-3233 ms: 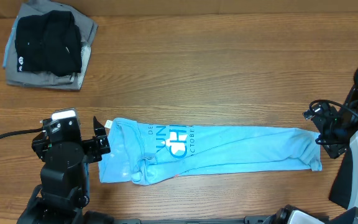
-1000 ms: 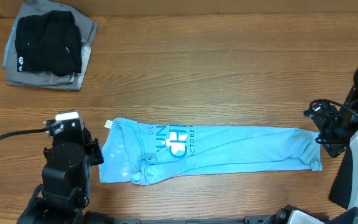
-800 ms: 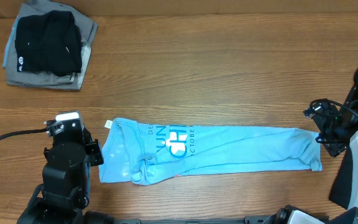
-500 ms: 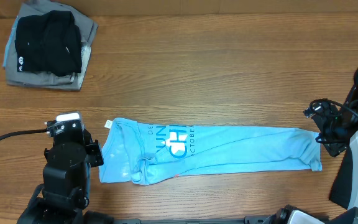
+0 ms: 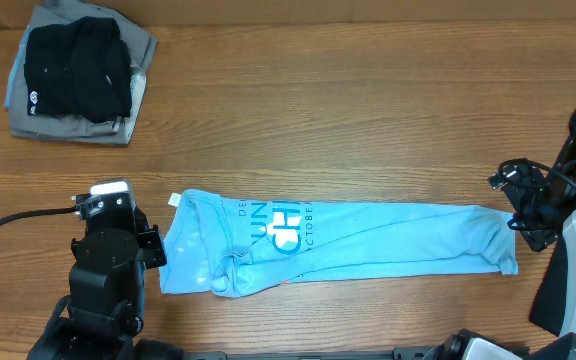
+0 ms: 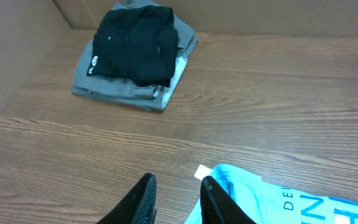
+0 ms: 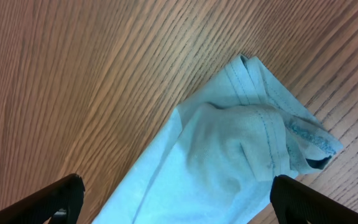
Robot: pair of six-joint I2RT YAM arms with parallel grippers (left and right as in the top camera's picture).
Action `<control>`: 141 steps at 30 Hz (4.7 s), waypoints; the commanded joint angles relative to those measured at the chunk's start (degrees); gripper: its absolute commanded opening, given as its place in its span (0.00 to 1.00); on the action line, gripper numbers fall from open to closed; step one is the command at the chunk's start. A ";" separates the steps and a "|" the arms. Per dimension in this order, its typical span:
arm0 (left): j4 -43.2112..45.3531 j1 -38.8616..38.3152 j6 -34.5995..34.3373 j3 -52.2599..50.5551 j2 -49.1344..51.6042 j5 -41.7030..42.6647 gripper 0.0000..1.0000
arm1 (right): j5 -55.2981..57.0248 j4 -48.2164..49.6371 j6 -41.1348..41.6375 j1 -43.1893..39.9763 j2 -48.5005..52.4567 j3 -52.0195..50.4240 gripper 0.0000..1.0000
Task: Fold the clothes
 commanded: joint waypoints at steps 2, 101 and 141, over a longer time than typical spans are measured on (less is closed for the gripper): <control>0.07 0.22 -0.59 -0.09 -0.39 0.09 0.28 | -0.35 0.20 -0.17 0.33 0.07 -0.24 1.00; -3.52 0.22 -11.96 -0.61 46.84 33.20 0.28 | -1.01 -2.34 -0.15 6.73 8.17 -0.31 0.85; 1.62 10.10 -14.14 -0.61 62.62 32.63 0.28 | -1.88 11.69 5.27 6.67 13.97 -16.46 0.33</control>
